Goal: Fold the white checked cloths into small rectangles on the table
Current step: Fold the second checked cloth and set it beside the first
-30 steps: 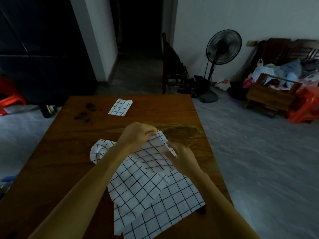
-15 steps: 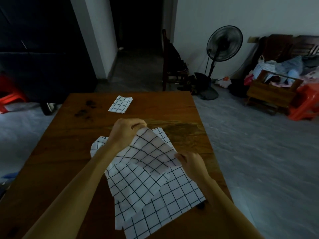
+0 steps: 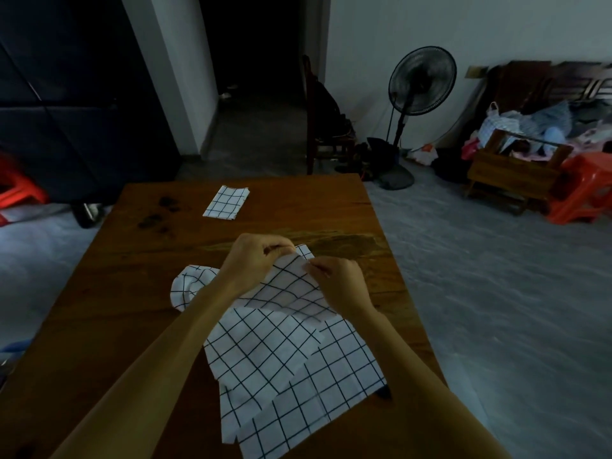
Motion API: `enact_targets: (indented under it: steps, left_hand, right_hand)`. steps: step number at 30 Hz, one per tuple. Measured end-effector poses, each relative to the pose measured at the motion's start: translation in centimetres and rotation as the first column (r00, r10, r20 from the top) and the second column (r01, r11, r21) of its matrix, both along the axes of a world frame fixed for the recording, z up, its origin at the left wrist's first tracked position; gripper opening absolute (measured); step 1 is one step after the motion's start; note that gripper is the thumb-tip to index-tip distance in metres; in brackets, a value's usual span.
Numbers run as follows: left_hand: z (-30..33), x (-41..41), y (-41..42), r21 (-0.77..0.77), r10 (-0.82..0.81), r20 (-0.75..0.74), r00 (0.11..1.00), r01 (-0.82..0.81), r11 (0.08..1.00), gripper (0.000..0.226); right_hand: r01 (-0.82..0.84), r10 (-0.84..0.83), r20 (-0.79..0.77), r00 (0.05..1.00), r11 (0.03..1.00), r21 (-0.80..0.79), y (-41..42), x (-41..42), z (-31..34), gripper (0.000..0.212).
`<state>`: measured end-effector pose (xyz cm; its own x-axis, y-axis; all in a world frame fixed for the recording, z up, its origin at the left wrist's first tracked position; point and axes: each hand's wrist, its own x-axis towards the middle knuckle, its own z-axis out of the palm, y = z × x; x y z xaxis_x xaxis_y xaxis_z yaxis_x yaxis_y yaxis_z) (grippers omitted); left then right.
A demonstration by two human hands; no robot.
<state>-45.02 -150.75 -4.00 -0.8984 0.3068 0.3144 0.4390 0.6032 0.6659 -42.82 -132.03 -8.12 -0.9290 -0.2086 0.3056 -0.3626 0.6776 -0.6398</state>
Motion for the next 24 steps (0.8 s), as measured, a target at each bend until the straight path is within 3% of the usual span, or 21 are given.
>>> enact_targets:
  steps: [3,9,13,15,17,19,24]
  left_hand:
    - [0.0,-0.3,-1.1,0.037,0.059,-0.018,0.998,-0.058,0.998,0.019]
    - [-0.5,-0.7,-1.8,0.059,0.106,-0.036,0.994,-0.104,0.993,0.018]
    - [0.4,-1.0,-1.4,0.059,0.075,-0.038,0.996,-0.073,0.996,0.018]
    - [0.7,-1.0,-0.8,0.043,0.023,0.003,1.0,-0.024,0.999,0.017]
    - [1.0,-0.9,-0.2,0.022,-0.024,0.035,0.999,0.024,0.999,0.016]
    - [1.3,-1.0,0.2,0.009,-0.037,0.039,0.999,0.037,0.999,0.016]
    - [1.8,-2.0,0.6,-0.004,0.08,-0.031,0.996,-0.081,0.997,0.024]
  right_hand:
    - [0.02,-0.019,-0.026,0.999,0.999,0.028,1.7,1.0,-1.4,0.038]
    - [0.077,-0.078,0.039,0.996,0.997,0.024,4.9,2.5,-3.6,0.047]
    - [0.07,-0.084,0.134,0.987,0.992,0.103,5.4,2.2,-3.9,0.032]
    - [0.051,-0.058,0.133,0.989,0.997,0.054,4.9,1.9,-3.5,0.01]
    - [0.012,-0.013,0.125,0.992,1.0,0.014,3.8,1.4,-2.6,0.016]
    - [0.001,-0.003,0.129,0.992,1.0,0.017,2.9,0.9,-1.7,0.008]
    - [-0.023,0.024,0.208,0.978,1.0,-0.009,2.2,0.3,-0.4,0.04]
